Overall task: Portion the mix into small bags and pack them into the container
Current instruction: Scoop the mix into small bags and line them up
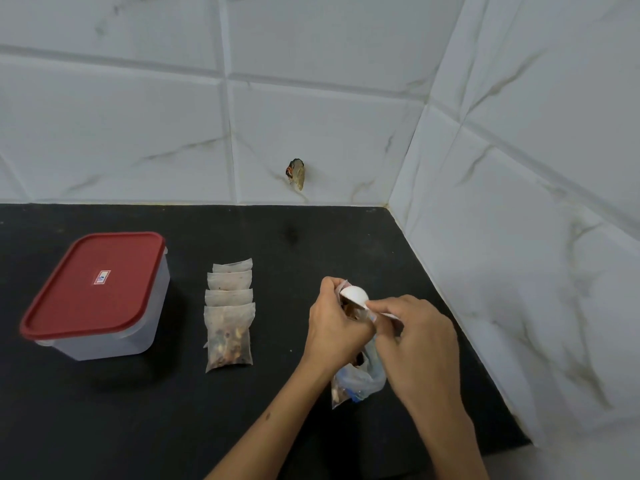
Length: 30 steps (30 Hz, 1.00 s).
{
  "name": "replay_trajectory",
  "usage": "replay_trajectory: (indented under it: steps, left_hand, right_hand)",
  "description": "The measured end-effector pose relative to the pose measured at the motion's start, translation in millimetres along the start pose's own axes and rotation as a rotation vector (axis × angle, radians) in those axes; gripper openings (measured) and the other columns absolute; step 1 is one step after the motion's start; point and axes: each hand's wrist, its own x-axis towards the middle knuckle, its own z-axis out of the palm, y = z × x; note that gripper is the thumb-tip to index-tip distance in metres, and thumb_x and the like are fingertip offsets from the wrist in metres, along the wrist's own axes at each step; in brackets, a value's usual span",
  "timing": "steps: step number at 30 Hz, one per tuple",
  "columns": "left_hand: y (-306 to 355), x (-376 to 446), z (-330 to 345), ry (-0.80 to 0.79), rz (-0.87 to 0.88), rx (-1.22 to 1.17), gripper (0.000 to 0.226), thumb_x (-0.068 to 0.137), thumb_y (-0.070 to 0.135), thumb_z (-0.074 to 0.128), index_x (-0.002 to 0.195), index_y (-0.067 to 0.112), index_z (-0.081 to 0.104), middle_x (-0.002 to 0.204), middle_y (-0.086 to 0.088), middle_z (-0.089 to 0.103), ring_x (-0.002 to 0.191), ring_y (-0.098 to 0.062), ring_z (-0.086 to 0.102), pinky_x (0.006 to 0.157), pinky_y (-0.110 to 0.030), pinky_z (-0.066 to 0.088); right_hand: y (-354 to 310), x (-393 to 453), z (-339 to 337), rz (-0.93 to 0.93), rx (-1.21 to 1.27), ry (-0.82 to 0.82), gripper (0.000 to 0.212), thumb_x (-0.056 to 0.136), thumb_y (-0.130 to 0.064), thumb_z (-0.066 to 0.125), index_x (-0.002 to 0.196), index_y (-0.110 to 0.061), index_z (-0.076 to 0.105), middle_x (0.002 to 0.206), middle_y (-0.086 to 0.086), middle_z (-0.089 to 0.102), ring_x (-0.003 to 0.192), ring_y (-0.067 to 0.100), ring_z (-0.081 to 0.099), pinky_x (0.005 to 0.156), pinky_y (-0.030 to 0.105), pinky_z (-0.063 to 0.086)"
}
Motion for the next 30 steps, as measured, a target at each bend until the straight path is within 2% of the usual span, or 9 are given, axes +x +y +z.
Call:
replay_trajectory:
  steps: [4, 7, 11, 13, 16, 19, 25, 28, 30]
  left_hand:
    - [-0.8, 2.4, 0.6, 0.005, -0.005, -0.02, 0.039, 0.073, 0.011, 0.076, 0.096, 0.019, 0.046, 0.082, 0.01, 0.055, 0.071, -0.004, 0.055, 0.058, -0.009, 0.045]
    - [-1.5, 4.0, 0.5, 0.003, -0.032, -0.041, 0.043, 0.068, 0.018, 0.079, 0.095, 0.02, 0.047, 0.084, 0.009, 0.057, 0.074, -0.005, 0.056, 0.06, -0.013, 0.046]
    - [-1.5, 5.8, 2.1, -0.012, -0.049, -0.041, 0.042, 0.07, 0.013, 0.078, 0.098, 0.018, 0.047, 0.087, 0.008, 0.057, 0.079, -0.009, 0.058, 0.063, -0.016, 0.048]
    - [-1.6, 7.4, 3.2, -0.019, -0.05, -0.032, 0.044, 0.069, 0.015, 0.079, 0.1, 0.02, 0.047, 0.09, 0.005, 0.06, 0.079, -0.007, 0.059, 0.064, -0.017, 0.048]
    - [-1.5, 8.0, 4.1, -0.019, -0.056, -0.015, 0.046, 0.068, 0.013, 0.078, 0.1, 0.022, 0.047, 0.09, 0.007, 0.06, 0.077, -0.003, 0.059, 0.06, -0.012, 0.046]
    - [0.0, 7.8, 3.7, -0.013, -0.039, -0.005, 0.046, 0.068, 0.014, 0.079, 0.099, 0.022, 0.046, 0.089, 0.009, 0.058, 0.078, -0.003, 0.058, 0.06, -0.011, 0.046]
    - [-2.1, 4.7, 7.0, -0.026, 0.021, 0.134, 0.047, 0.071, 0.019, 0.078, 0.1, 0.023, 0.043, 0.088, 0.006, 0.058, 0.086, -0.012, 0.06, 0.073, -0.026, 0.055]
    - [-0.7, 2.7, 10.0, -0.047, 0.037, 0.158, 0.049, 0.073, 0.014, 0.078, 0.105, 0.023, 0.04, 0.088, 0.008, 0.057, 0.082, -0.006, 0.061, 0.07, -0.018, 0.054]
    - [1.4, 2.8, 10.5, -0.044, 0.031, 0.139, 0.05, 0.074, 0.015, 0.078, 0.106, 0.021, 0.04, 0.086, 0.01, 0.056, 0.08, -0.003, 0.06, 0.07, -0.016, 0.052]
  right_hand:
    - [0.4, 1.0, -1.7, -0.096, -0.023, 0.048, 0.018, 0.068, -0.002, 0.078, 0.084, -0.01, 0.074, 0.073, 0.002, 0.07, 0.063, 0.014, 0.06, 0.053, 0.034, 0.054]
    - [1.5, 4.1, -3.9, -0.084, -0.002, 0.064, 0.017, 0.071, -0.004, 0.077, 0.086, -0.011, 0.074, 0.075, 0.001, 0.07, 0.065, 0.014, 0.061, 0.055, 0.034, 0.055]
    - [0.9, 11.8, -6.3, 0.059, 0.072, -0.063, 0.013, 0.079, -0.015, 0.071, 0.092, -0.017, 0.074, 0.082, -0.004, 0.07, 0.073, 0.007, 0.062, 0.068, 0.021, 0.053]
    - [1.1, 14.2, -9.5, 0.152, 0.208, -0.007, 0.013, 0.079, -0.013, 0.07, 0.089, -0.019, 0.074, 0.079, -0.011, 0.068, 0.072, 0.002, 0.063, 0.063, 0.009, 0.048]
    - [2.8, 17.3, -11.3, 0.276, 0.323, -0.038, 0.014, 0.079, -0.012, 0.07, 0.084, -0.024, 0.074, 0.075, -0.017, 0.067, 0.073, -0.001, 0.063, 0.06, 0.008, 0.045]
    - [6.4, 18.0, -10.2, 0.299, 0.276, -0.105, 0.013, 0.08, -0.014, 0.069, 0.082, -0.026, 0.072, 0.075, -0.016, 0.067, 0.075, 0.0, 0.061, 0.062, 0.008, 0.041]
    - [13.9, 24.7, -10.6, 0.249, -0.025, -0.271, 0.012, 0.088, -0.025, 0.061, 0.098, -0.025, 0.067, 0.084, -0.012, 0.063, 0.069, 0.0, 0.054, 0.058, 0.01, 0.035]
    - [16.7, 28.3, -9.4, 0.222, -0.062, -0.282, 0.019, 0.092, -0.026, 0.054, 0.104, -0.022, 0.068, 0.083, -0.011, 0.058, 0.066, -0.001, 0.05, 0.057, 0.007, 0.032]
    - [17.9, 28.9, -6.9, 0.22, -0.066, -0.254, 0.023, 0.092, -0.032, 0.054, 0.102, -0.019, 0.07, 0.083, -0.008, 0.062, 0.071, 0.004, 0.054, 0.058, 0.01, 0.035]
